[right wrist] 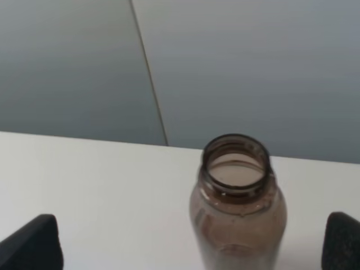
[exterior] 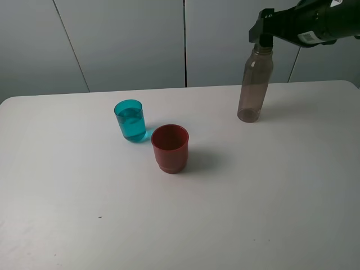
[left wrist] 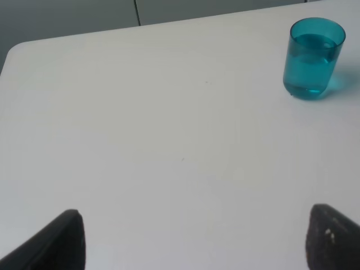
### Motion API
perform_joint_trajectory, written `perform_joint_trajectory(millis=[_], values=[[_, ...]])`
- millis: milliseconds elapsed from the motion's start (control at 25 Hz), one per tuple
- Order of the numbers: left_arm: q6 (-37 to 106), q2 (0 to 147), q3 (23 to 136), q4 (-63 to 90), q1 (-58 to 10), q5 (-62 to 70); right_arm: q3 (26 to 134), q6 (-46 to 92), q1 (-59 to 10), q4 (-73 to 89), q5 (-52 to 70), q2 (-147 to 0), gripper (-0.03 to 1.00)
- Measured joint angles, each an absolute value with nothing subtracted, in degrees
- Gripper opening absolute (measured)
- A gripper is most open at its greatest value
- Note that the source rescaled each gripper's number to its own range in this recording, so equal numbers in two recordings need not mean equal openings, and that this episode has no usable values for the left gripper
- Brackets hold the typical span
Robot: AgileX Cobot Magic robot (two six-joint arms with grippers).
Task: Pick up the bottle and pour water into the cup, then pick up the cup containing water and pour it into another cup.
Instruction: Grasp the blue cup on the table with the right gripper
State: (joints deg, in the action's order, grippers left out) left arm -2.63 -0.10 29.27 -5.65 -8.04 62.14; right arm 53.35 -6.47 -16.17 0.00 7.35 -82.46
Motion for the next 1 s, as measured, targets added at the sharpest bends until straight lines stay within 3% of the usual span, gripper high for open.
perform_joint_trajectory(millis=[320,760,1000], values=[[-2.6,-0.1,29.3,-5.7,-8.0,62.1,54.7,18.7,-27.6,14.9,12.3,-86.1,1.0],[-2.6,-0.1,29.3,-5.7,-8.0,62.1,75.1,29.7,-35.9,15.9,27.2,-105.8,1.0],[-2.6,-0.1,29.3,-5.7,-8.0,62.1,79.8,30.3,-37.2,18.1,26.3,-111.4,1.0]])
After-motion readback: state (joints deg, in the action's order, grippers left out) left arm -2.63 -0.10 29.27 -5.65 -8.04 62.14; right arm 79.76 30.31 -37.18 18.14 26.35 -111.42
